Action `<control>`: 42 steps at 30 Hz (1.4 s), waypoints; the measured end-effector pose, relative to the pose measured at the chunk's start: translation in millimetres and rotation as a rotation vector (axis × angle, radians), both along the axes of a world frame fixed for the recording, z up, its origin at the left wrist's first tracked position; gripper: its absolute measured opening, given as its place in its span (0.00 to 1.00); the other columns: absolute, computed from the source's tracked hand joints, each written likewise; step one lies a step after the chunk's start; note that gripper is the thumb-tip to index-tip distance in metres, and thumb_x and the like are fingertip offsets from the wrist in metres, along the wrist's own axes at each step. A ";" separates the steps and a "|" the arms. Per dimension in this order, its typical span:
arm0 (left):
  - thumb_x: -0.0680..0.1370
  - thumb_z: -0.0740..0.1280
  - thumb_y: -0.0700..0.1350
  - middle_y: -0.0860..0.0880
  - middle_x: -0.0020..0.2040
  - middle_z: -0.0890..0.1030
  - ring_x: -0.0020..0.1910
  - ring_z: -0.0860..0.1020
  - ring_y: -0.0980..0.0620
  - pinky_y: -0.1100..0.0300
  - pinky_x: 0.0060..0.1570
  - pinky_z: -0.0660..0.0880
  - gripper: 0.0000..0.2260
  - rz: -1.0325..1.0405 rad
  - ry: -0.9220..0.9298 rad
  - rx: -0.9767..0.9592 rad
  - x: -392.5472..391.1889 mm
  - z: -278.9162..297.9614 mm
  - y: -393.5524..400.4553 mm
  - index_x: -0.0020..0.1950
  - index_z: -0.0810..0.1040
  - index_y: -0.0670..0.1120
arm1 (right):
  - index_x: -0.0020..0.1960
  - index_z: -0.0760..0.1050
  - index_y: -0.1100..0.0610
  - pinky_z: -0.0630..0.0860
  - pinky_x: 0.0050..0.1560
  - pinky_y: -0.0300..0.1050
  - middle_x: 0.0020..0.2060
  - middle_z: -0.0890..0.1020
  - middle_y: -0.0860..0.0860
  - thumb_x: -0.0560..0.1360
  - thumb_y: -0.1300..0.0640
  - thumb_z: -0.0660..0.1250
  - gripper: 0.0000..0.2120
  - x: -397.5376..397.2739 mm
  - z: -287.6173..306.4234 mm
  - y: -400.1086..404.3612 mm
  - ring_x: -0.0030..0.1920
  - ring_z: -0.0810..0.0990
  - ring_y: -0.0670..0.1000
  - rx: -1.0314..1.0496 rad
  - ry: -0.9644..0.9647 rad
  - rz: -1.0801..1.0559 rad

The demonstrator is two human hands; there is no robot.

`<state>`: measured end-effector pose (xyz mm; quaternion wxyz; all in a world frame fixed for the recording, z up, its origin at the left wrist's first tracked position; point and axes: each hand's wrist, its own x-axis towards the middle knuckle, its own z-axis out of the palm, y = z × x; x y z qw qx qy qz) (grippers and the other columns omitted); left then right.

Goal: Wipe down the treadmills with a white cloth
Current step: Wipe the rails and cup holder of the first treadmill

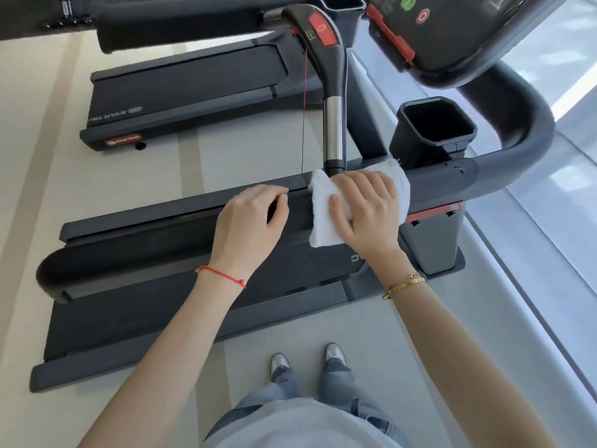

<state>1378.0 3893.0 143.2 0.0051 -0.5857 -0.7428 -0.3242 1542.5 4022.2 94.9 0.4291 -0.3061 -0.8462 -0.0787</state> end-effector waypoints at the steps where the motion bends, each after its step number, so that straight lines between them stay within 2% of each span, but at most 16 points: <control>1: 0.82 0.62 0.44 0.52 0.53 0.84 0.51 0.81 0.51 0.54 0.50 0.78 0.11 -0.012 -0.001 -0.001 6.1 -0.1 6.8 0.56 0.83 0.46 | 0.49 0.81 0.58 0.69 0.57 0.47 0.46 0.84 0.50 0.79 0.53 0.60 0.13 5.3 -0.4 4.1 0.49 0.79 0.54 0.007 0.002 -0.003; 6: 0.81 0.62 0.44 0.51 0.51 0.84 0.51 0.81 0.51 0.57 0.48 0.78 0.10 -0.022 0.010 0.012 35.9 -4.9 36.8 0.55 0.83 0.45 | 0.49 0.81 0.58 0.70 0.56 0.48 0.46 0.83 0.50 0.78 0.54 0.61 0.12 32.8 1.6 26.5 0.48 0.80 0.55 0.017 -0.002 -0.020; 10: 0.81 0.62 0.44 0.51 0.46 0.84 0.44 0.81 0.50 0.57 0.38 0.76 0.09 0.090 0.026 0.020 53.1 -9.0 57.9 0.51 0.83 0.46 | 0.48 0.81 0.59 0.71 0.56 0.47 0.44 0.83 0.51 0.79 0.55 0.59 0.12 33.1 7.0 27.0 0.47 0.80 0.54 -0.071 0.036 -0.054; 13: 0.81 0.62 0.45 0.52 0.35 0.79 0.32 0.73 0.50 0.61 0.27 0.64 0.11 0.241 0.079 0.005 57.7 -12.8 64.8 0.41 0.80 0.46 | 0.49 0.81 0.59 0.70 0.58 0.47 0.44 0.83 0.52 0.79 0.55 0.60 0.12 20.8 5.4 14.7 0.48 0.79 0.55 -0.124 0.057 -0.026; 15: 0.81 0.61 0.46 0.52 0.28 0.73 0.26 0.68 0.50 0.62 0.24 0.59 0.16 0.298 0.109 -0.015 59.5 -14.9 65.0 0.34 0.76 0.45 | 0.51 0.80 0.60 0.69 0.59 0.47 0.46 0.83 0.52 0.79 0.53 0.60 0.13 22.6 5.4 13.7 0.49 0.79 0.55 -0.109 0.014 0.062; 18: 0.82 0.60 0.47 0.50 0.24 0.70 0.23 0.69 0.47 0.60 0.23 0.64 0.20 0.316 0.129 -0.027 59.9 -15.2 64.6 0.30 0.73 0.45 | 0.51 0.81 0.59 0.71 0.56 0.47 0.45 0.83 0.52 0.80 0.50 0.60 0.15 42.5 10.1 32.9 0.48 0.79 0.54 -0.065 -0.066 0.148; 21: 0.82 0.60 0.48 0.49 0.22 0.70 0.23 0.70 0.46 0.56 0.23 0.69 0.21 0.342 0.139 -0.043 62.9 -14.7 66.0 0.30 0.75 0.44 | 0.41 0.79 0.57 0.71 0.46 0.47 0.34 0.79 0.50 0.80 0.50 0.59 0.15 56.4 15.1 52.1 0.38 0.77 0.54 -0.095 -0.042 0.042; 24: 0.81 0.61 0.47 0.49 0.22 0.69 0.22 0.68 0.45 0.58 0.23 0.64 0.21 0.384 0.177 -0.012 65.8 -16.4 66.4 0.28 0.74 0.44 | 0.34 0.73 0.57 0.68 0.41 0.47 0.28 0.73 0.50 0.79 0.52 0.57 0.17 40.8 18.7 44.2 0.32 0.71 0.53 -0.130 0.023 -0.006; 28: 0.81 0.62 0.46 0.48 0.21 0.67 0.21 0.66 0.45 0.60 0.24 0.59 0.22 0.408 0.214 0.010 67.4 -18.6 66.7 0.26 0.71 0.44 | 0.35 0.73 0.57 0.68 0.40 0.49 0.29 0.74 0.51 0.80 0.52 0.54 0.19 27.0 16.0 29.4 0.32 0.70 0.54 -0.153 -0.011 0.070; 32: 0.81 0.60 0.47 0.48 0.21 0.69 0.22 0.69 0.45 0.58 0.24 0.64 0.22 0.404 0.215 0.012 65.3 -22.2 66.6 0.28 0.74 0.43 | 0.44 0.79 0.58 0.72 0.46 0.49 0.37 0.80 0.52 0.81 0.49 0.56 0.18 54.0 13.7 47.5 0.38 0.76 0.55 -0.086 -0.096 0.164; 34: 0.82 0.59 0.48 0.47 0.22 0.71 0.23 0.70 0.45 0.58 0.25 0.66 0.22 0.407 0.208 -0.002 65.5 -22.6 66.1 0.30 0.79 0.44 | 0.40 0.78 0.58 0.71 0.44 0.49 0.33 0.79 0.51 0.80 0.51 0.58 0.17 67.1 15.2 59.8 0.36 0.75 0.55 -0.084 -0.076 0.113; 36: 0.82 0.59 0.49 0.47 0.22 0.72 0.23 0.71 0.45 0.60 0.25 0.65 0.21 0.416 0.204 -0.007 65.4 -22.5 66.0 0.31 0.80 0.44 | 0.34 0.72 0.57 0.69 0.40 0.49 0.27 0.74 0.51 0.79 0.53 0.59 0.17 66.1 18.5 63.7 0.31 0.69 0.54 -0.112 -0.044 0.029; 39: 0.81 0.61 0.46 0.48 0.21 0.69 0.21 0.68 0.45 0.61 0.24 0.62 0.22 0.409 0.198 0.009 66.1 -20.2 66.1 0.27 0.75 0.44 | 0.29 0.64 0.55 0.66 0.35 0.48 0.23 0.66 0.50 0.77 0.53 0.59 0.18 45.1 24.3 54.0 0.27 0.62 0.53 -0.163 -0.036 -0.031; 42: 0.81 0.61 0.45 0.48 0.21 0.68 0.21 0.67 0.46 0.60 0.23 0.63 0.22 0.393 0.195 0.011 67.7 -17.9 67.1 0.26 0.70 0.44 | 0.31 0.65 0.56 0.65 0.36 0.48 0.25 0.66 0.49 0.79 0.53 0.55 0.18 33.3 19.9 44.0 0.28 0.64 0.53 -0.143 -0.039 0.021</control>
